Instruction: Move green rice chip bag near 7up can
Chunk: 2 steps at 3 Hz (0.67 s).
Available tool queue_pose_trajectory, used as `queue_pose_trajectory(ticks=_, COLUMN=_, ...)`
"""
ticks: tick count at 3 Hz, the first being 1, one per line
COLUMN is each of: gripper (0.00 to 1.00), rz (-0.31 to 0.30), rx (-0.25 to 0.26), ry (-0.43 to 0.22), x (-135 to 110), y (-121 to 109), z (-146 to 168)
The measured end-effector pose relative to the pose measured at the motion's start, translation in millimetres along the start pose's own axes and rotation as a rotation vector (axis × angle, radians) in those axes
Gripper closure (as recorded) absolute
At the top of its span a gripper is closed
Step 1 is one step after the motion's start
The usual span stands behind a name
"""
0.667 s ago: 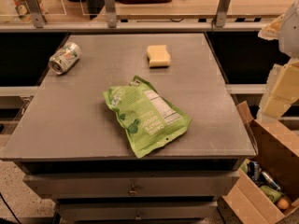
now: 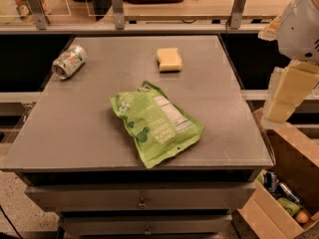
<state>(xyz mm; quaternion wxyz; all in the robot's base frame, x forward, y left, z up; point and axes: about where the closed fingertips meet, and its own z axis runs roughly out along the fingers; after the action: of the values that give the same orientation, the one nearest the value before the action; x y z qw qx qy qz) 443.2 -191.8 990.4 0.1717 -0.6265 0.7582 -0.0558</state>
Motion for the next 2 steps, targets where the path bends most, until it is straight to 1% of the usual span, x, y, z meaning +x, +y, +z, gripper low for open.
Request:
queue_pose_trajectory(ticks=1, gripper=0.0, rz=-0.066, rx=-0.036, ry=-0.026, x=-40, y=0, z=12)
queue_pose_trajectory(ticks=2, gripper=0.0, rz=-0.096, rx=-0.099, ry=-0.033, x=-80, y=0, z=36)
